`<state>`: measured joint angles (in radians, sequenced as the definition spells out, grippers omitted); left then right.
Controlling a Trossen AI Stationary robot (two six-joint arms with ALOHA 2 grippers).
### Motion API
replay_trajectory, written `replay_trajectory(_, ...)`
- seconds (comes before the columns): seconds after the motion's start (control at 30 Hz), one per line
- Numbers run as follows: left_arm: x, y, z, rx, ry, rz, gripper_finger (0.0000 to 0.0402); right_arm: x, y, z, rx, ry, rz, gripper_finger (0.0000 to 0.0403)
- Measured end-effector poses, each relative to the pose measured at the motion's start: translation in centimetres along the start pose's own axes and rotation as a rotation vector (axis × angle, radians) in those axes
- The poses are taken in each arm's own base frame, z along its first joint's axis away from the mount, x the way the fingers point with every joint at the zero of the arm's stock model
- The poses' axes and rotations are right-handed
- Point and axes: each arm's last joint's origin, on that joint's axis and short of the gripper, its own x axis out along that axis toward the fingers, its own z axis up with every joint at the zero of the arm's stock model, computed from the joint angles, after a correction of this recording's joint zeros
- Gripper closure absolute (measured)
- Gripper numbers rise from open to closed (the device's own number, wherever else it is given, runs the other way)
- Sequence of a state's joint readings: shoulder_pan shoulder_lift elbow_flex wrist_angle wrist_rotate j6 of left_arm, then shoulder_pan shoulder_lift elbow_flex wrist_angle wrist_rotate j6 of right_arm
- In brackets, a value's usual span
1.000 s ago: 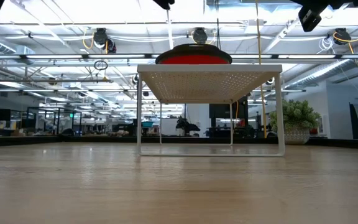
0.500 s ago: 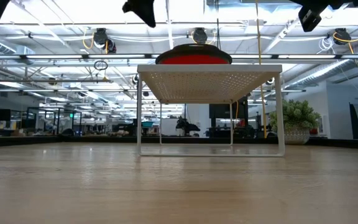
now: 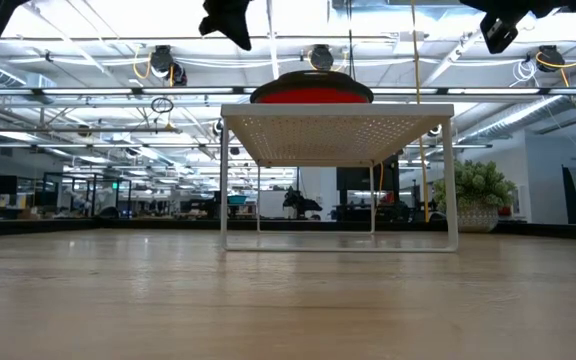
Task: Pick & Place Fruit
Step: Return to Home Position
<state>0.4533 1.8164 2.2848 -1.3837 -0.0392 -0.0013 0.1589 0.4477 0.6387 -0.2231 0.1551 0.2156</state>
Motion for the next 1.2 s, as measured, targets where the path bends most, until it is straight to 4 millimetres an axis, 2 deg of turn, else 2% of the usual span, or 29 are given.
replay_trajectory(0.27,-1.2,-2.1,0.3,0.046,-0.078,-0.027,0.04,0.0,0.0,0.0,-0.021,-0.002,0.0,0.0402)
replay_trajectory(0.53,-1.7,-5.6,-0.1,0.092,-0.091,0.012,0.0401,-0.2,0.0,0.1,-0.021,-0.009,0.002,0.0402)
replay_trajectory(0.77,-0.5,-7.8,-1.4,0.1,-0.068,0.025,0.0401,-0.7,-0.1,0.1,-0.02,-0.014,0.003,0.0402)
replay_trajectory(0.93,-0.8,-7.8,-3.4,0.047,-0.138,0.003,0.0401,-1.1,-0.2,0.0,-0.018,-0.018,0.004,0.0402)
replay_trajectory(1.1,-1.8,-7.4,-6.6,-0.01,-0.236,-0.037,0.0401,-1.3,-0.2,0.1,-0.016,-0.022,0.005,0.0402)
replay_trajectory(1.2,-1.7,-7.4,-8.8,-0.016,-0.285,-0.082,0.0401,-1.3,-0.2,0.1,-0.017,-0.026,0.005,0.0402)
